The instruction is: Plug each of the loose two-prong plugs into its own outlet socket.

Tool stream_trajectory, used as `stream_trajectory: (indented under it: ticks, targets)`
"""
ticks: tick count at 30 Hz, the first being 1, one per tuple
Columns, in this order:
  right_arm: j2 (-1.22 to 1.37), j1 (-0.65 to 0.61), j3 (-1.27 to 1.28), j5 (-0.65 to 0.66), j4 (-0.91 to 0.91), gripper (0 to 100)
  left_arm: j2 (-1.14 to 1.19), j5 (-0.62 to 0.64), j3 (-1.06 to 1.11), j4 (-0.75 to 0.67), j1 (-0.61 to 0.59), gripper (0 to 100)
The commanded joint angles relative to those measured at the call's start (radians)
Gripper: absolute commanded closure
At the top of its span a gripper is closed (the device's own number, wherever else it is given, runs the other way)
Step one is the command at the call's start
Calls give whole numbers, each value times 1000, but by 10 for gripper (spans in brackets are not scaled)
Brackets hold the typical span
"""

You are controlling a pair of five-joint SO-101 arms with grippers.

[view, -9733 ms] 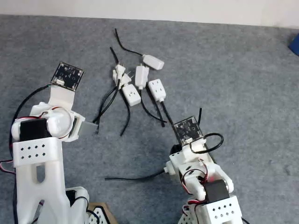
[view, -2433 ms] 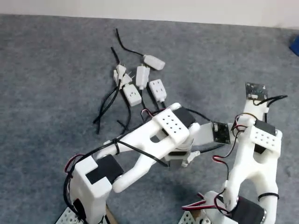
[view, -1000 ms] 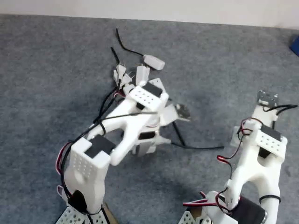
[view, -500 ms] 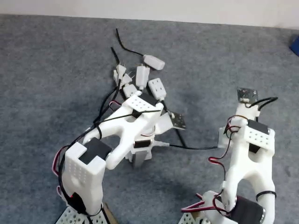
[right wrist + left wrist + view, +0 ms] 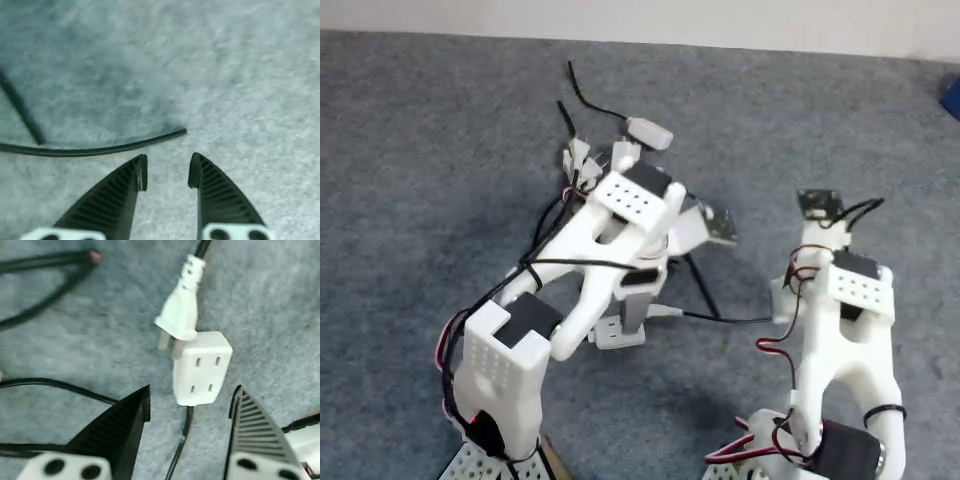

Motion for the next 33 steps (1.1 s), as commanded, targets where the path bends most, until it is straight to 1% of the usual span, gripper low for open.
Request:
stream_trajectory:
  ticks: [1,3,5,7,9,11,13,15,18,21,24,27,28,30,31,33]
  targets:
    - [-39,-111,-54,97,35,853,-15,52,-105,28,-36,732]
    - [-39,-185,-51,147,35,853,-15,132,-173,26,-93,733]
    - [-39,-251,-59,207,35,853,-15,222,-259,26,-174,733]
    - [-39,-326,-59,308,35,853,-15,304,-354,26,-277,733]
    - [-39,-407,-59,425,38,853,-15,342,-438,28,-390,732]
    - [-39,-483,-59,505,39,851,-15,339,-503,28,-506,731]
    - [-39,-556,-61,545,38,851,-12,310,-530,28,-605,730]
    - [-31,-625,-87,552,31,851,-7,250,-527,29,-684,730]
    - [-28,-679,-116,542,-16,851,-5,201,-504,28,-800,730]
    - [-28,-679,-114,551,-119,851,-5,140,-496,23,-911,730]
    - [-27,-647,-113,554,-186,853,-4,100,-496,21,-1001,730]
    - [-31,-628,-62,582,-240,853,-4,64,-495,15,-1069,730]
    - [-28,-624,-44,554,-255,853,-2,54,-490,0,-1086,730]
    - [-28,-621,-12,465,-255,853,-2,48,-455,-51,-1116,730]
    - [-33,-624,-2,457,-240,853,-2,48,-433,-77,-1125,730]
    - [-28,-642,2,525,-200,853,-2,32,-381,-115,-1132,730]
